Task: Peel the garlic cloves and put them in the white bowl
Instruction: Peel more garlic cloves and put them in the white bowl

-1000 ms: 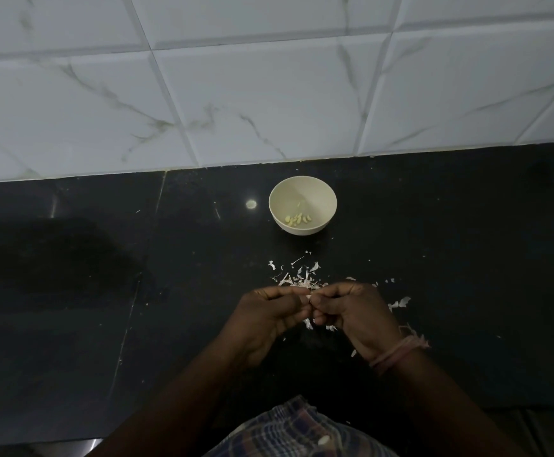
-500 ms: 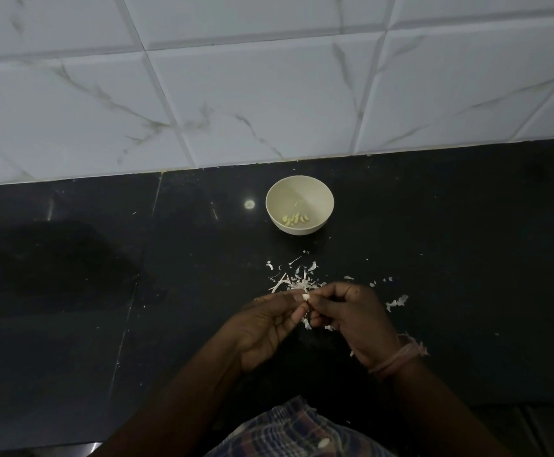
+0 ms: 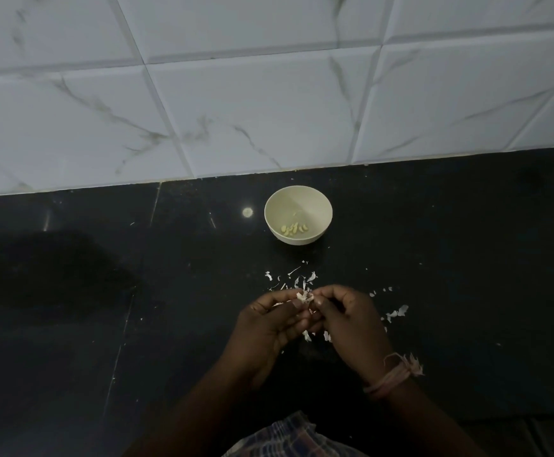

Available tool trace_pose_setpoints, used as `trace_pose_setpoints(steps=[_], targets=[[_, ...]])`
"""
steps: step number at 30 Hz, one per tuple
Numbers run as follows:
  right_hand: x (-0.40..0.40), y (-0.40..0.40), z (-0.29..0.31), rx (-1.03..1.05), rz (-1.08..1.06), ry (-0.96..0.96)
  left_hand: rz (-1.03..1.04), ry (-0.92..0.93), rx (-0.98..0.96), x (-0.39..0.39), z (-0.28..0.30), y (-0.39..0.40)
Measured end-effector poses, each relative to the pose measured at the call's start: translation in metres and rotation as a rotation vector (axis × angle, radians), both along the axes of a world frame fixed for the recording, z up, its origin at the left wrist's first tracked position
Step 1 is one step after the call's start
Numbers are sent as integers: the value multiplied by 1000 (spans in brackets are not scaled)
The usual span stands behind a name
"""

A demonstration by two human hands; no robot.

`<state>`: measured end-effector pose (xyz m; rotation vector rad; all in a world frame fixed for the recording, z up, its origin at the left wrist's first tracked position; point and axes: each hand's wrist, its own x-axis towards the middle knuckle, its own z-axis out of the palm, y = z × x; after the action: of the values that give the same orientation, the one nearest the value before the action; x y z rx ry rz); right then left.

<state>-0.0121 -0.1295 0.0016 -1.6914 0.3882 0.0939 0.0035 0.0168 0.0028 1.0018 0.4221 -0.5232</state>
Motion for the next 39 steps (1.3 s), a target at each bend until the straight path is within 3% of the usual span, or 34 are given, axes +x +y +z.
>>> trace_pose_setpoints(steps=[3,8,14,26,32,36,39], targets=[[1,0,3,-13,-51,6,8,52,-124,-1,1,-1],[0,-2,-2,-74,-118,-24,22,79,-172,-3,1,-2],[0,0,2,115,49,-26,15,30,-141,-3,-5,-1],[2,8,-2,297,-162,27,61,44,-205,-6,-7,-2],[3,5,-15,73,-134,10,102,86,-216,-7,-9,-3],[-2,5,-10,-163,4,-8,123,45,-134,-6,-10,-3],[-6,9,-5,-211,20,-80,140,9,-100,-6,-12,-2]])
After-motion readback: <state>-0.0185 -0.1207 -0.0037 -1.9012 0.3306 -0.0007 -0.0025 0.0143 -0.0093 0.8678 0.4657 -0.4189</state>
